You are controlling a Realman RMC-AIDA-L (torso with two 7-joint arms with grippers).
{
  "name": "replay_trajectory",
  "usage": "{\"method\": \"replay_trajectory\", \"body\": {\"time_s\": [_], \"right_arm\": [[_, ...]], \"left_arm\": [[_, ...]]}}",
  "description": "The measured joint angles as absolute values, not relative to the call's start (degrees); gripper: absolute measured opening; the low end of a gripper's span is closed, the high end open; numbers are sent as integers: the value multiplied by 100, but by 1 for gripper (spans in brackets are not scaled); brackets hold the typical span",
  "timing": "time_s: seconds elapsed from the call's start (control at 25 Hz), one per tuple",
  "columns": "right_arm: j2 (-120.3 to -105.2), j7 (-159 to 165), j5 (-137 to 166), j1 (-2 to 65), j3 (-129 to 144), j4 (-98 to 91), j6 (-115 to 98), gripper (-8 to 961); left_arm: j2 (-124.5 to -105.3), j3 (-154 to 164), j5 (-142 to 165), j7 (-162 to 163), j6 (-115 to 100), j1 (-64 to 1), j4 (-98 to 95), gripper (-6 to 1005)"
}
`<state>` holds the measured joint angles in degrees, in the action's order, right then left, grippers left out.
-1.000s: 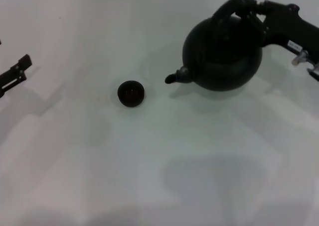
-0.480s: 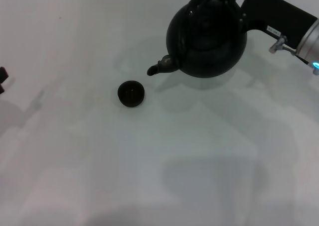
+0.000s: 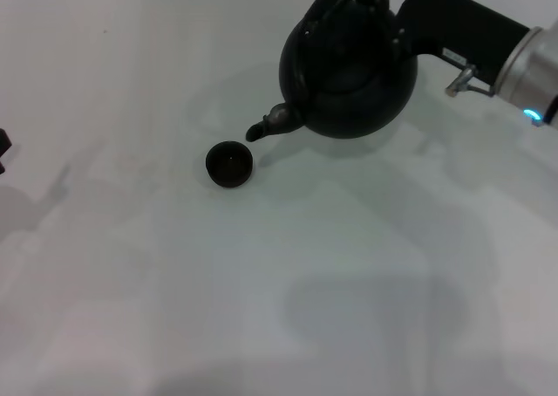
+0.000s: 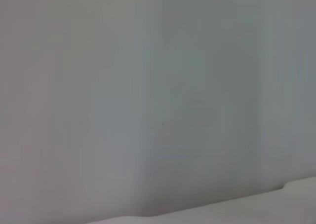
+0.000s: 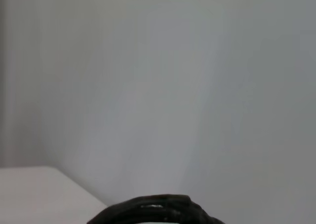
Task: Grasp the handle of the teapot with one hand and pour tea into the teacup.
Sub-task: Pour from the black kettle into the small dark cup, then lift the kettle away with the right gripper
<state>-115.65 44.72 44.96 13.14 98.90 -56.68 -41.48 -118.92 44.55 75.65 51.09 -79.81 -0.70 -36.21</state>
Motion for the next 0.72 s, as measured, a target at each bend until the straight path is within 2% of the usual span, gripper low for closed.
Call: {"method": "replay_trajectory", "body": {"time_s": [0.72], "right_arm": [[-11565,4087,4524,1247,10724,-6456,-2469,148]], "left_arm": [[-11874,4456,7558,4990,-7965,-162,-3621,843]]}}
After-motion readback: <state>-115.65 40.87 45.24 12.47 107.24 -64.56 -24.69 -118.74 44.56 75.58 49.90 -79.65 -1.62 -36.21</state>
